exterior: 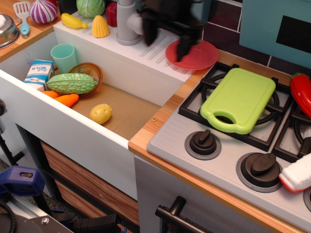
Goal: Put potato on plate
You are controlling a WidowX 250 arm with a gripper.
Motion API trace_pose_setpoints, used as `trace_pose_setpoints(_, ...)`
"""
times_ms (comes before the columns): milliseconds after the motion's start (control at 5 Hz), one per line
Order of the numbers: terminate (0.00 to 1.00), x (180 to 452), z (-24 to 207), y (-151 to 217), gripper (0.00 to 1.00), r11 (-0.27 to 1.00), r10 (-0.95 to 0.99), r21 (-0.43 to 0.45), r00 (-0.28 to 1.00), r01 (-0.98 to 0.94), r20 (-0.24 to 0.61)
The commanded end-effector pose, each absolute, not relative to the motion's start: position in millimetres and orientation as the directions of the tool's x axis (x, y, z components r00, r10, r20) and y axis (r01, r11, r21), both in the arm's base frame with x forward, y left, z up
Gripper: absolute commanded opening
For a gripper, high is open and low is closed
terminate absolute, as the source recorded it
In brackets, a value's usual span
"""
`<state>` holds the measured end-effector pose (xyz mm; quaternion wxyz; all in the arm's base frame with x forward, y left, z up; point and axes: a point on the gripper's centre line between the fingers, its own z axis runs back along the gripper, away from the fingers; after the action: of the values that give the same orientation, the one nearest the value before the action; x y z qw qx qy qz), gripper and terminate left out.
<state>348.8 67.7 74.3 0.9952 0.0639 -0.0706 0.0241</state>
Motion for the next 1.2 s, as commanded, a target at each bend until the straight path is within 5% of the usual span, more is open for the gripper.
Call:
trace_pose_setpoints(0, 0.0, 339, 75, 104, 1.0, 0.986, 0.092, 0.118, 0.969, -0.121, 0.229)
trace_pose_setpoints(600, 0.0, 330, 18, 165, 1.0, 0.993, 0.085, 0.063, 0.966, -0.103, 0.242)
trace_pose_setpoints(1000, 0.0, 313, -12, 169, 1.0, 0.996, 0.079, 0.035, 0.978, -0.088, 0.195)
